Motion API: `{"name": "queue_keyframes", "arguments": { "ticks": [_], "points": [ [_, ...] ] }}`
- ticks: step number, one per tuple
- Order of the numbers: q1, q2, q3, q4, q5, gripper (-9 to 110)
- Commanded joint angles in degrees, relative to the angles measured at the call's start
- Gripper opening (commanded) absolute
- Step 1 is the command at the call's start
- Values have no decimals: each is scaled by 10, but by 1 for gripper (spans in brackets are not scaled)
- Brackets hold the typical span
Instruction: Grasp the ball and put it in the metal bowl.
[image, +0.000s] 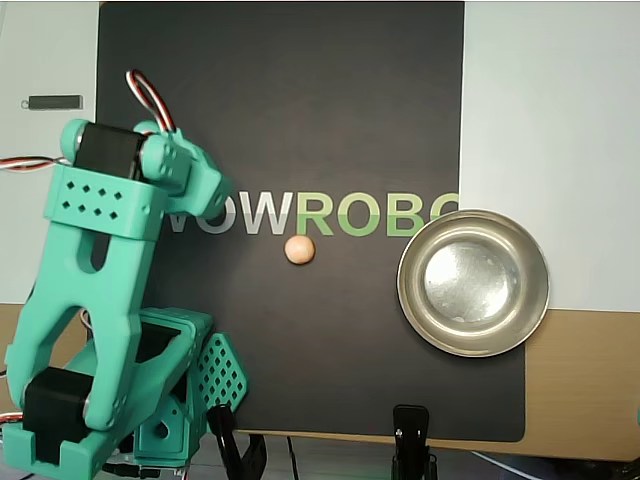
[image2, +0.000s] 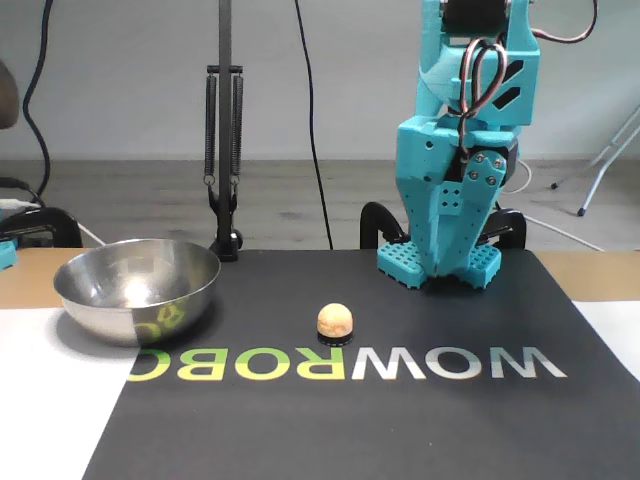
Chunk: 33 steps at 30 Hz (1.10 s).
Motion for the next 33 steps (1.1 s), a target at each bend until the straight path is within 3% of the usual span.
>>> {"name": "queue_keyframes", "arguments": {
  "ticks": [1, 21, 33],
  "points": [
    [6, 23, 0, 20, -23, 0],
    [44, 66, 4, 24, -38, 0],
    [81, 129, 116, -26, -61, 0]
  ]
}}
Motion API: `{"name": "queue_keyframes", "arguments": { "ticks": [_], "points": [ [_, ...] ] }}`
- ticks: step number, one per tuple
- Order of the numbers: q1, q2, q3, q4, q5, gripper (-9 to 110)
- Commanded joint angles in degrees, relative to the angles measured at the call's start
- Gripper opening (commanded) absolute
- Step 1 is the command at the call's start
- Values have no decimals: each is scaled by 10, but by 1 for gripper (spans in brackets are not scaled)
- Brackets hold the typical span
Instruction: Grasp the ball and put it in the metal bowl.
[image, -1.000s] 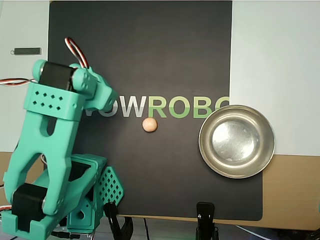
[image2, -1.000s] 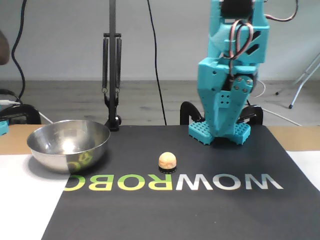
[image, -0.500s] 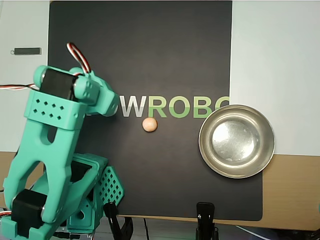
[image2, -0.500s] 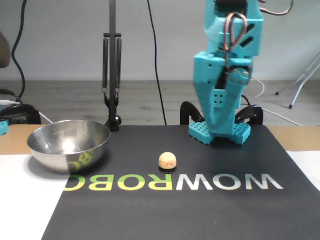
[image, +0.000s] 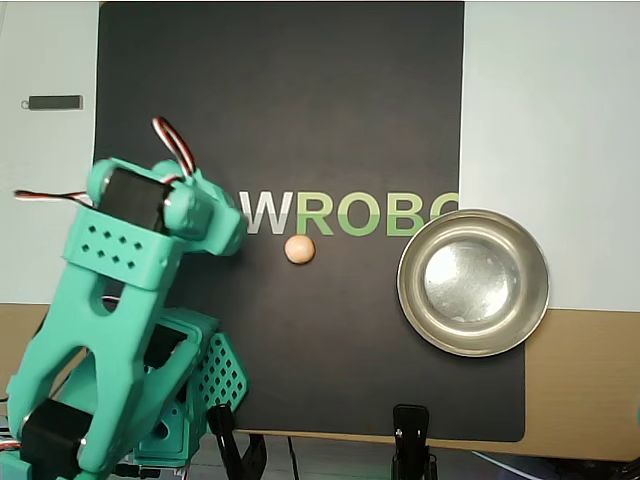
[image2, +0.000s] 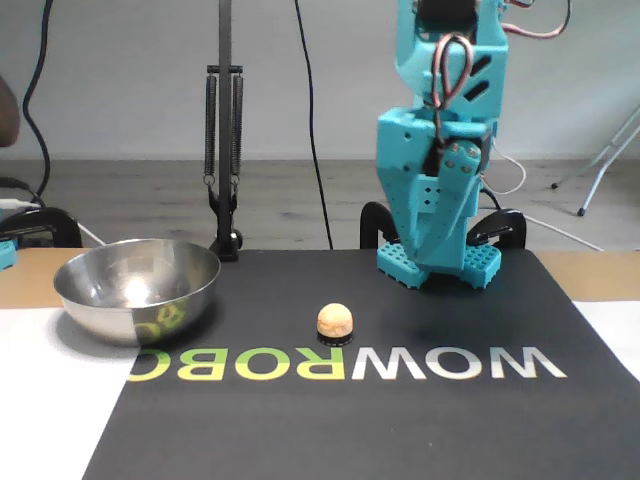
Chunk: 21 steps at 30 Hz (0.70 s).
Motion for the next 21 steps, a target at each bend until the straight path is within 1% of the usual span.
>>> {"name": "queue_keyframes", "arguments": {
  "ticks": [1, 8, 21],
  "points": [
    [13, 26, 18, -21, -5, 0],
    [52, 34, 47, -61, -5, 0],
    [131, 55, 46, -62, -6, 0]
  ]
}}
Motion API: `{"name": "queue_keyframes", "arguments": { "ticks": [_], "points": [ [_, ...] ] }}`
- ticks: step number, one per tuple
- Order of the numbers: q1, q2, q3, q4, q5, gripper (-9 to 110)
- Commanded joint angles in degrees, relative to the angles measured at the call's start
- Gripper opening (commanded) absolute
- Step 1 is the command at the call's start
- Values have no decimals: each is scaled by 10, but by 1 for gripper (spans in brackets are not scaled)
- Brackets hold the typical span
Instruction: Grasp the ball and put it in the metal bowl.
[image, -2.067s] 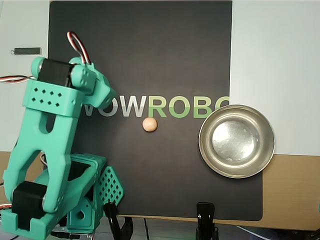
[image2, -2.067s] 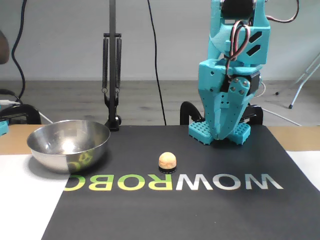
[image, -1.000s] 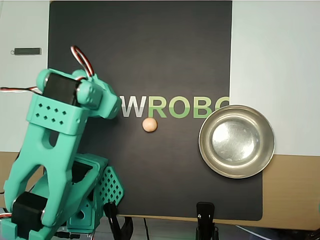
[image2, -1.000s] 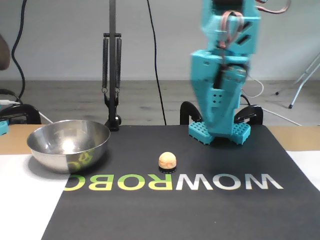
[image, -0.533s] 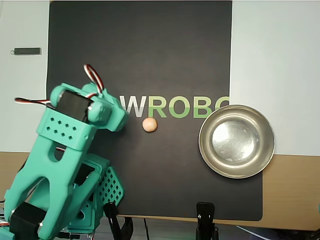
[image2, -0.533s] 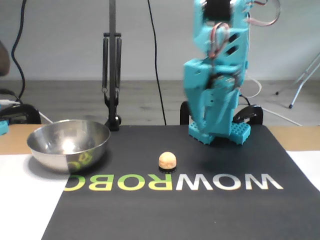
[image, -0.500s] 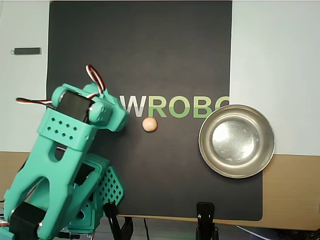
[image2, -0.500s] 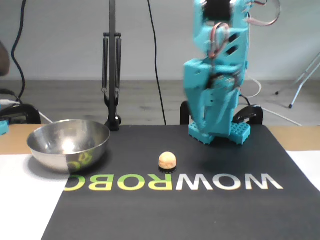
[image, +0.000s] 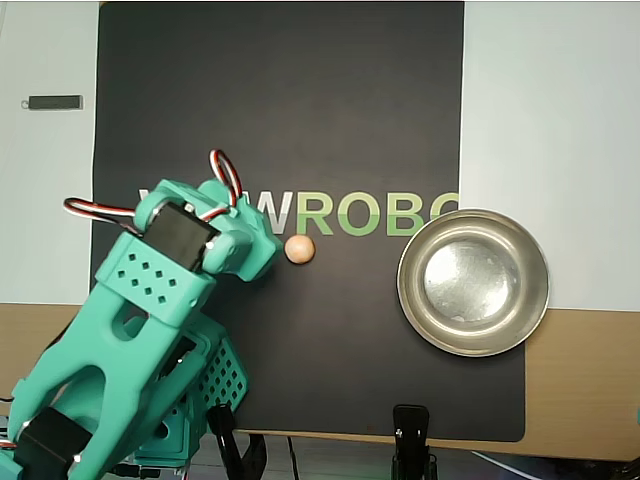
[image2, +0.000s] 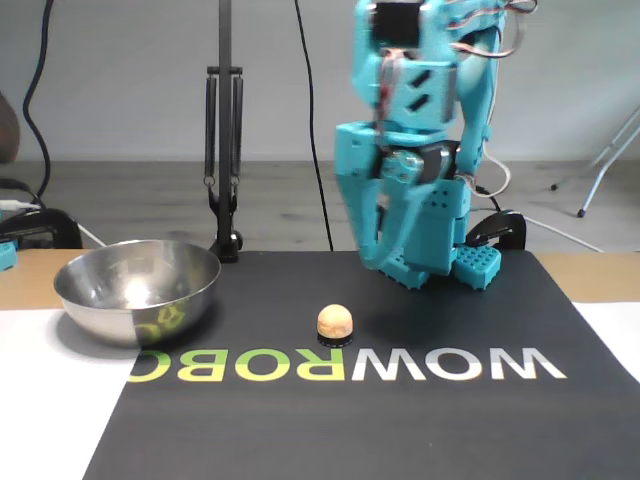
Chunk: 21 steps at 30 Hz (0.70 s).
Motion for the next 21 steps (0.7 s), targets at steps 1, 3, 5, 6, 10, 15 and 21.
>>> {"name": "queue_keyframes", "arguments": {
  "ticks": [1, 3, 5, 6, 10, 15, 21],
  "points": [
    [19, 18, -3, -5, -3, 0],
    [29, 18, -3, -5, -3, 0],
    [38, 18, -2, -5, -3, 0],
    [42, 18, -2, -5, -4, 0],
    [53, 18, -2, -5, -4, 0],
    [56, 18, -2, -5, -4, 0],
    [63, 18, -2, -6, -4, 0]
  ]
}}
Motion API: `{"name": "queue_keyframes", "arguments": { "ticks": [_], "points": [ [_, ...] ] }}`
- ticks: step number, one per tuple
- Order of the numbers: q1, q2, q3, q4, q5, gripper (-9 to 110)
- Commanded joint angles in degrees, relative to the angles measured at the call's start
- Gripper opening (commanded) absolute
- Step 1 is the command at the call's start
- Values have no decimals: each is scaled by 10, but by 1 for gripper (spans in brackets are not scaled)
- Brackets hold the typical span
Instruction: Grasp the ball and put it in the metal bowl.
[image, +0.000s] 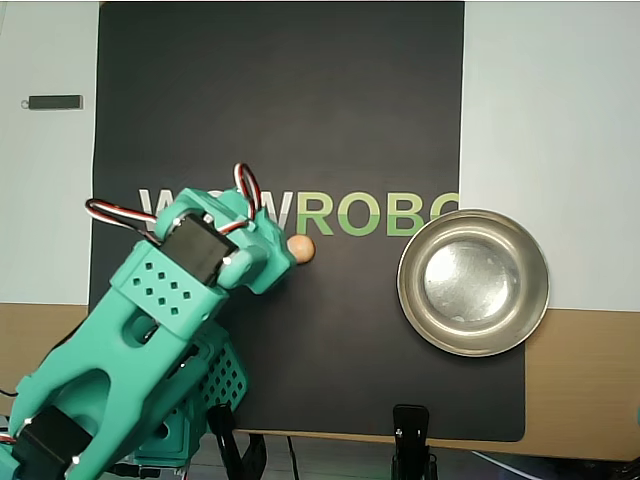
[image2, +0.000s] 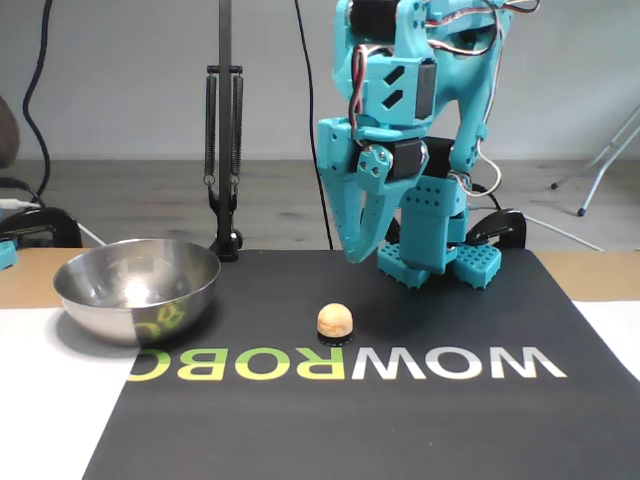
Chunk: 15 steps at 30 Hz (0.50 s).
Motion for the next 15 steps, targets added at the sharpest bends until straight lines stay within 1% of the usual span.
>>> {"name": "queue_keyframes", "arguments": {
  "ticks": [1, 5, 10, 15],
  "points": [
    [9, 19, -2, -6, -4, 0],
    [11, 19, 11, -30, -25, 0],
    [18, 23, 51, -83, -25, 0],
    [25, 62, 96, -125, -26, 0]
  ]
}}
